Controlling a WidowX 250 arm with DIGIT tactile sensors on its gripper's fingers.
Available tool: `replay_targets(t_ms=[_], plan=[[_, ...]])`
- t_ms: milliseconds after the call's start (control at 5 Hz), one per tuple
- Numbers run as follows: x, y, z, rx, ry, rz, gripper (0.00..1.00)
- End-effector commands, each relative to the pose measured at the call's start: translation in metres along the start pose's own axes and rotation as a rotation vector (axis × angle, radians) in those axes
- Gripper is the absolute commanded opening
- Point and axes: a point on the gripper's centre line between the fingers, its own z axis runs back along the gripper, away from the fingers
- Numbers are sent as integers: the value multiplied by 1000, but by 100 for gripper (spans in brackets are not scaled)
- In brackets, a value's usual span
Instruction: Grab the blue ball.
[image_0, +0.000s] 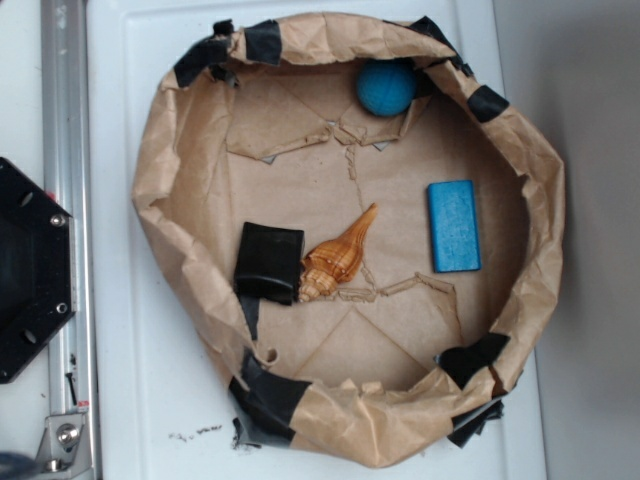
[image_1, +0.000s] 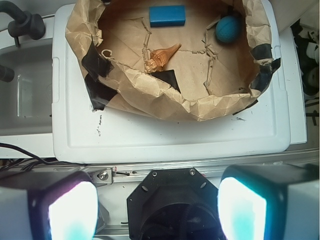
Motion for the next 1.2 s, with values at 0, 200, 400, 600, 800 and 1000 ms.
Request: replay_targets(t_ms=[0,200,400,600,800,1000], plan=[[0,0,0,0,0,0,100],[36,23,-44,4,-97,147,100],[65,42,-75,-20,-156,301,100],[85,49,-94,-41,-208,379,100],[119,42,-122,-56,-284,477,100],[138,40,-130,-24,-295,569,100]])
